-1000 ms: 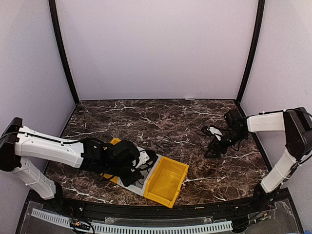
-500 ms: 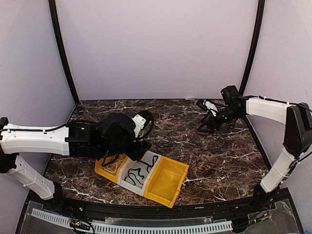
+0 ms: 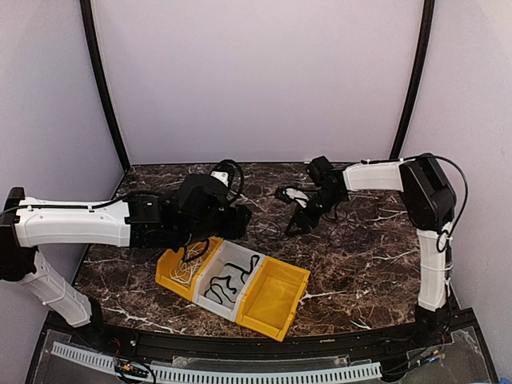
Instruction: Untangle the cables
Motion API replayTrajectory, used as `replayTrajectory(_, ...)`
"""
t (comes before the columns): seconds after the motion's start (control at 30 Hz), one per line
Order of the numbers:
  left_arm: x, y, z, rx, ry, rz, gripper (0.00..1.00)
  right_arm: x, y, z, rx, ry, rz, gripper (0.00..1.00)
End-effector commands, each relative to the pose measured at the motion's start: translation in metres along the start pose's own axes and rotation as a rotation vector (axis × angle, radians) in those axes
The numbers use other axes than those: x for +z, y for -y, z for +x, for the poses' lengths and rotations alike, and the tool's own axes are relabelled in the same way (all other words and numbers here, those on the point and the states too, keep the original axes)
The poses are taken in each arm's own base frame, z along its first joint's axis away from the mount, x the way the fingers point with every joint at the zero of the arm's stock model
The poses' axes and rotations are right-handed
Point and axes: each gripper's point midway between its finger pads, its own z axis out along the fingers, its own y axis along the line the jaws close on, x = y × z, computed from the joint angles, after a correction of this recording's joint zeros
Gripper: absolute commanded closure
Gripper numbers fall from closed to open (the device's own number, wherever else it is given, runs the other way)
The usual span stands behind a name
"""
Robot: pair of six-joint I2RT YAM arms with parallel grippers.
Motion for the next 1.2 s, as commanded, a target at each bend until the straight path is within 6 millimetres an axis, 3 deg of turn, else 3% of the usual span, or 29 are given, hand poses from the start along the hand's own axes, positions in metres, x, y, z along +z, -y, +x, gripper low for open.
replayTrajectory(0.0, -0.004, 0.0, -0.005, -0.049, 0.018, 0.007, 0.4, 0.014, -0.001, -0.007, 0.029, -0.017, -0.026, 0.35)
replayTrajectory(0.13, -0.003, 0.0, -0.004, -0.052, 0.023, 0.013, 0.4, 0.028, -0.004, -0.001, 0.044, -0.043, -0.063, 0.43)
replayTrajectory(0.27, 0.001, 0.0, -0.004, -0.036, 0.022, 0.011, 0.4, 0.029, -0.009, 0.001, 0.051, -0.058, -0.089, 0.71)
replayTrajectory(0.33, 0.006, 0.0, -0.004, -0.027, 0.026, 0.008, 0.39, 0.018, -0.012, -0.005, 0.035, -0.055, -0.078, 0.88)
replayTrajectory(0.43, 0.013, 0.004, -0.007, -0.012, 0.033, 0.026, 0.37, -0.021, -0.024, -0.033, -0.029, 0.003, -0.035, 1.0)
replayTrajectory(0.6, 0.033, 0.008, -0.002, 0.024, 0.015, 0.023, 0.35, -0.089, -0.053, -0.077, -0.121, 0.115, 0.001, 1.0)
replayTrajectory(0.77, 0.038, 0.02, -0.009, 0.038, 0.046, 0.071, 0.35, -0.134, -0.078, -0.099, -0.167, 0.181, 0.02, 1.0)
replayTrajectory(0.8, 0.038, 0.021, -0.007, 0.052, 0.049, 0.083, 0.35, -0.141, -0.082, -0.102, -0.177, 0.193, 0.022, 1.0)
replayTrajectory(0.83, 0.033, 0.03, -0.018, 0.038, 0.093, 0.135, 0.35, -0.147, -0.087, -0.104, -0.186, 0.204, 0.02, 1.0)
replayTrajectory(0.87, 0.031, 0.035, -0.01, 0.083, 0.092, 0.186, 0.35, -0.153, -0.092, -0.106, -0.192, 0.213, 0.014, 1.0)
replayTrajectory(0.9, 0.018, 0.046, -0.032, 0.082, 0.194, 0.254, 0.34, -0.159, -0.097, -0.109, -0.202, 0.227, 0.006, 1.0)
replayTrajectory(0.93, 0.016, 0.045, -0.02, 0.096, 0.203, 0.288, 0.33, -0.163, -0.101, -0.111, -0.209, 0.238, 0.0, 1.0)
replayTrajectory(0.97, -0.002, 0.052, -0.046, 0.069, 0.327, 0.344, 0.32, -0.166, -0.105, -0.112, -0.214, 0.244, -0.007, 1.0)
replayTrajectory(1.17, -0.01, 0.043, -0.07, 0.08, 0.438, 0.281, 0.33, -0.173, -0.112, -0.11, -0.223, 0.252, -0.007, 1.0)
